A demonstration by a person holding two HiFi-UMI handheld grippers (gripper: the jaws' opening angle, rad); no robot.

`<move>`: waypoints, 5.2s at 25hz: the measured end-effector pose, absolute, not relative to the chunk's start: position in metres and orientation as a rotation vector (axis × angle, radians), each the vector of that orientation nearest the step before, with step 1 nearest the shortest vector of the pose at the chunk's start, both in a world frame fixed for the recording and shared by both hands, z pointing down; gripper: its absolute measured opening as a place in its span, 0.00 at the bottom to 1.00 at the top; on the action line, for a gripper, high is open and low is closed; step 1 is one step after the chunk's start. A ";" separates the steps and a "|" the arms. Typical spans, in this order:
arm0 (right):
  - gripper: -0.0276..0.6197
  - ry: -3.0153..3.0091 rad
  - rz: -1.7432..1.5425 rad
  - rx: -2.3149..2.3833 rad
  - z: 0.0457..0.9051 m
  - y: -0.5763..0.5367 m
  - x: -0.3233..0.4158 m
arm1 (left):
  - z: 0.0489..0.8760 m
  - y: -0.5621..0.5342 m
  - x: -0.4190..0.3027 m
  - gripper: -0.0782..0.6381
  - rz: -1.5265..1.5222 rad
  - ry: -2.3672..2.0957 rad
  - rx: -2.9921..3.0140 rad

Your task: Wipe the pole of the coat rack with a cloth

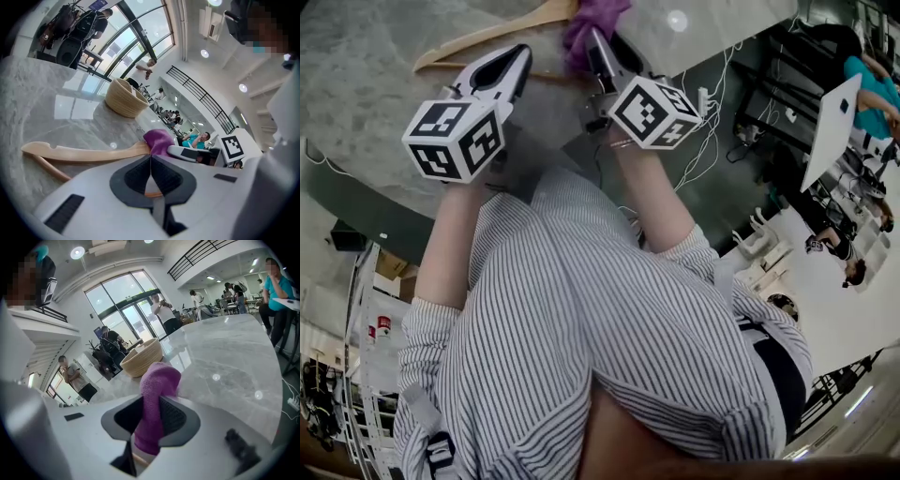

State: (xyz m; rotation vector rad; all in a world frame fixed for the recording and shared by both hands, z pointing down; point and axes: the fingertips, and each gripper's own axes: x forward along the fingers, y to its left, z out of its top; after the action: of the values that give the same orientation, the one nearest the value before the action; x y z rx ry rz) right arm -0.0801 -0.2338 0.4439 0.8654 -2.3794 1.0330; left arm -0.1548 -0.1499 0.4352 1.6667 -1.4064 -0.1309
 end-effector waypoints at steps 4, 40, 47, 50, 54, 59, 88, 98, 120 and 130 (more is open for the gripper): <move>0.21 -2.388 1.003 0.851 0.443 -0.238 -0.092 | 0.437 -0.147 -0.164 0.13 -0.148 -1.420 1.646; 0.21 -2.383 0.999 0.528 0.449 -0.159 -0.169 | 0.442 -0.093 -0.226 0.13 -0.244 -1.569 1.501; 0.21 -2.385 0.990 0.442 0.449 -0.144 -0.193 | 0.448 -0.077 -0.241 0.13 -0.280 -1.594 1.444; 0.21 -2.384 0.982 0.406 0.450 -0.136 -0.203 | 0.450 -0.069 -0.248 0.13 -0.299 -1.604 1.424; 0.21 -2.385 0.973 0.363 0.450 -0.121 -0.213 | 0.454 -0.058 -0.254 0.13 -0.320 -1.617 1.400; 0.21 -2.385 0.975 0.314 0.449 -0.110 -0.224 | 0.457 -0.051 -0.263 0.13 -0.344 -1.640 1.355; 0.21 -2.442 1.060 0.175 0.434 -0.061 -0.262 | 0.445 -0.021 -0.264 0.13 -0.308 -1.677 1.370; 0.21 -2.416 1.056 0.236 0.448 -0.062 -0.252 | 0.449 -0.021 -0.265 0.13 -0.287 -1.670 1.368; 0.21 -2.402 1.103 0.390 0.462 -0.080 -0.195 | 0.455 -0.043 -0.225 0.13 -0.180 -1.582 1.459; 0.21 -2.384 1.167 0.475 0.464 -0.091 -0.144 | 0.457 -0.058 -0.170 0.13 -0.067 -1.495 1.529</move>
State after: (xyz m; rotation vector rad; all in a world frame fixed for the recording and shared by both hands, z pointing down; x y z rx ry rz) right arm -0.1445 -0.0910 0.4645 0.4755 -2.3836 1.1670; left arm -0.1703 -0.0584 0.4574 1.5290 -1.4952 -0.0672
